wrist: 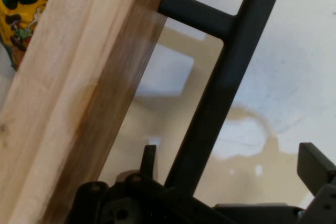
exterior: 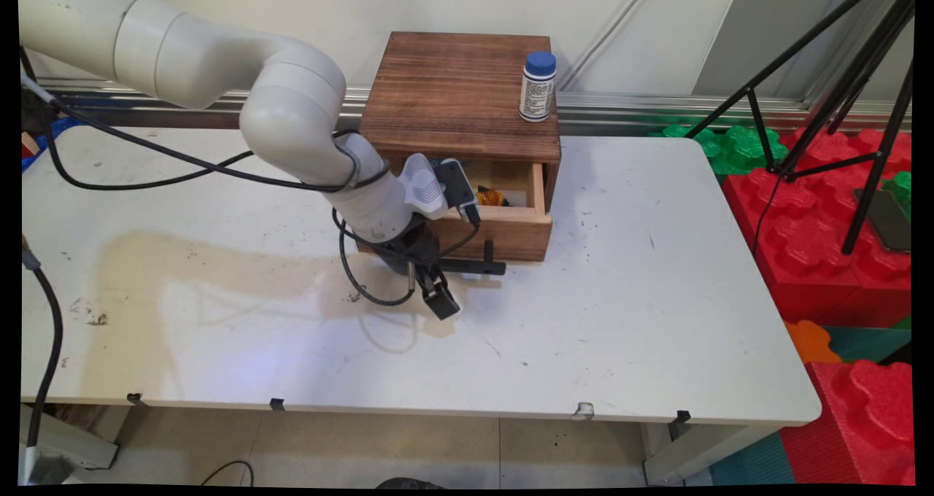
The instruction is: Open the drawer
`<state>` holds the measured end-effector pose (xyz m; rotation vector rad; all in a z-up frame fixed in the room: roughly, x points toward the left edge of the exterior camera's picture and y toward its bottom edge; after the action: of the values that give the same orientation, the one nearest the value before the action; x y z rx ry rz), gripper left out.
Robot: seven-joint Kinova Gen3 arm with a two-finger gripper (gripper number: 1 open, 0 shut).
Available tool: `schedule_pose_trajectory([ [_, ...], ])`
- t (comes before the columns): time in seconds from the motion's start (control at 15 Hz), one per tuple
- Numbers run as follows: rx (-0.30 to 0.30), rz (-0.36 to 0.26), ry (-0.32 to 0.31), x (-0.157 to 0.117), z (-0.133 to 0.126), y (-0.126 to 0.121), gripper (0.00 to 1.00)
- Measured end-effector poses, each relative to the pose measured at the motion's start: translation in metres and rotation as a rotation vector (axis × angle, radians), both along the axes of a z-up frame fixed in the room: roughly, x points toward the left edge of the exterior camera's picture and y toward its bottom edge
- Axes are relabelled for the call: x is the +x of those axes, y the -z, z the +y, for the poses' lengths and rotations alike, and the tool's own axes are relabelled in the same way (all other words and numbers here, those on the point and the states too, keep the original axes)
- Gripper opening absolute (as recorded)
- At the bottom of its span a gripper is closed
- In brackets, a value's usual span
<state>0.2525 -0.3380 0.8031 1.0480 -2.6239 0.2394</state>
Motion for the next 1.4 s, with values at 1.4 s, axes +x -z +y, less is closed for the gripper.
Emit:
schedule_pose_trajectory([
  [1.4, 0.075, -0.021, 0.133, -0.027, 0.060, -0.013, 1.00],
])
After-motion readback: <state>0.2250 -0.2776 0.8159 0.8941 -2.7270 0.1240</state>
